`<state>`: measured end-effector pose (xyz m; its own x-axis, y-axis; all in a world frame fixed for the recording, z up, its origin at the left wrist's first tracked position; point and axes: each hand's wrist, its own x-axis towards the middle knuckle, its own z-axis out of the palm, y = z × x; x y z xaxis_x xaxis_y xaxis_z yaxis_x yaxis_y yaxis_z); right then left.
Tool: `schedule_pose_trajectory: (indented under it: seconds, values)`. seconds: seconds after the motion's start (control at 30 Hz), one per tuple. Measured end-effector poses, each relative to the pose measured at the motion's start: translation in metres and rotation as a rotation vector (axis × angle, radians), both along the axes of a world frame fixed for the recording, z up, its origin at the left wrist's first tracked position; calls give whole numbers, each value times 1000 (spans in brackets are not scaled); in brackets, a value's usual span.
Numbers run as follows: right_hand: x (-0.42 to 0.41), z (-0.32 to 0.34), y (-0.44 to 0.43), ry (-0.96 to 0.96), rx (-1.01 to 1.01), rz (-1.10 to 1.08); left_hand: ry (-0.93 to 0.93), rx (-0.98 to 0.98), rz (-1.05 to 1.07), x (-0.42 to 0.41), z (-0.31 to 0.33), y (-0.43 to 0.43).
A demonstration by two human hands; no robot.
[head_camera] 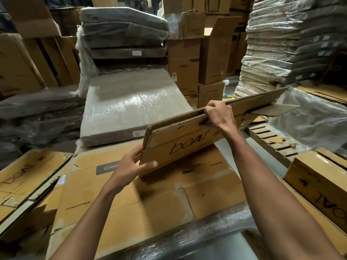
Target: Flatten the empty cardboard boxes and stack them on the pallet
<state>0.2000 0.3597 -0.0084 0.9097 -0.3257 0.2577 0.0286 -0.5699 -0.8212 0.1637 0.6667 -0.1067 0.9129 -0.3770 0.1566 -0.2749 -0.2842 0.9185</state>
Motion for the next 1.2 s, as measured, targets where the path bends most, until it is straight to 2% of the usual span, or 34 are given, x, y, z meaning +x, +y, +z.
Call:
schedule_pose_trajectory:
  seconds: [0.1,0.17,0.23,0.33,0.43,0.5,0.6,0.7,0.77,0.83,0.97,1.1,1.2]
  values:
    - [-1,15,-5,-50,23,10,-43,93,199,14,-23,-4]
    - [-4,28,-8,-114,15,17,-32,144,237,23,-31,-8]
    - [-6,40,-13,-194,126,86,-99,175,274,24,-33,-16]
    - [-1,41,-22,-293,344,215,-244,62,385,17,-21,-46]
    - [6,-8,-27,-384,402,34,-262,-114,432,13,7,-84]
    - [-3,-56,-19,-308,498,-157,-230,-175,429,16,26,-100]
    - [-24,-132,-9,-76,662,-353,-115,-258,388,20,53,-108]
    - [-40,-193,-10,181,977,-502,-24,-372,400,21,77,-104]
    - [-44,-215,-15,217,1360,-367,32,-436,439,20,88,-98]
    - [-46,-225,-21,112,1585,-226,100,-503,459,19,96,-90]
    - [-49,-224,-26,-56,1700,-174,236,-587,477,28,97,-56]
    - [-59,-231,-17,6,1668,-321,387,-592,497,45,73,-1]
    - [-66,-252,0,106,1639,-406,482,-636,445,41,20,51]
